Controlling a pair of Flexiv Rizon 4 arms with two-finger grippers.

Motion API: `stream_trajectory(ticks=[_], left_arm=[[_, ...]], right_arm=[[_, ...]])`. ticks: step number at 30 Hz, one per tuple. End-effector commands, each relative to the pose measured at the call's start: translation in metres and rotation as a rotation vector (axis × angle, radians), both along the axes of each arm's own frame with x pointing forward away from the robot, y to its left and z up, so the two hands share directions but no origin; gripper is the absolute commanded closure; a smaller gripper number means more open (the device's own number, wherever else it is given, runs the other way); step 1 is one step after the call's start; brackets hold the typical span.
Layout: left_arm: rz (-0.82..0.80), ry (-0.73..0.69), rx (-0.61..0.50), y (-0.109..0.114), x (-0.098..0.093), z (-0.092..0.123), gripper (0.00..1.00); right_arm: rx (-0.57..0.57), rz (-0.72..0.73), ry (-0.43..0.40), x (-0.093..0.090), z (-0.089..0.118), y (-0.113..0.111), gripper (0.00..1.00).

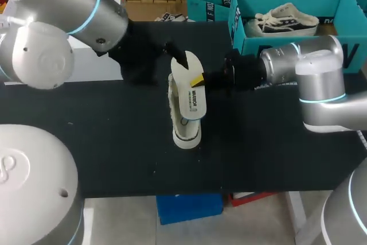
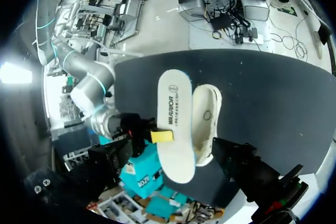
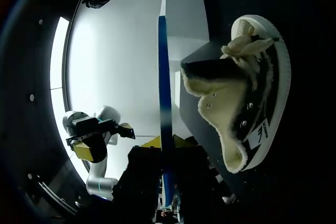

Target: Take the shoe out of the shoebox, open the shoe tongue, remove and reinsert the insole, then place the shoe into the shoebox

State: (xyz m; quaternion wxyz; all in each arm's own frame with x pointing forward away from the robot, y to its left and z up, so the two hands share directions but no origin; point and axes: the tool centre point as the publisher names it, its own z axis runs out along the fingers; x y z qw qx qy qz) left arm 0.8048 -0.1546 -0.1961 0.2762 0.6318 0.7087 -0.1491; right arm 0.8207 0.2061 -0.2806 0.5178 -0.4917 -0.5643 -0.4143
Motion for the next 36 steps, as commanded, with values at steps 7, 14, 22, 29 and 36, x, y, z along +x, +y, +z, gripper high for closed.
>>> stream_trajectory(ticks=[7,14,22,29,36], left_arm=[[0.055,0.100,0.513,-0.020,-0.006,0.007,0.00],[0.044,0.166,0.510,-0.025,-0.011,0.007,0.00],[0.031,0.175,0.490,-0.027,-0.012,0.010,0.00],[0.026,0.168,0.472,-0.028,-0.011,0.008,0.00],[0.026,0.168,0.472,-0.028,-0.011,0.008,0.00]], right_arm=[[-0.001,-0.002,-0.001,0.000,-0.001,0.001,1.00],[-0.001,-0.002,-0.001,0.000,-0.001,0.001,1.00],[-0.001,-0.002,-0.001,0.000,-0.001,0.001,1.00],[-0.001,-0.002,-0.001,0.000,-0.001,0.001,1.00],[-0.001,-0.002,-0.001,0.000,-0.001,0.001,1.00]])
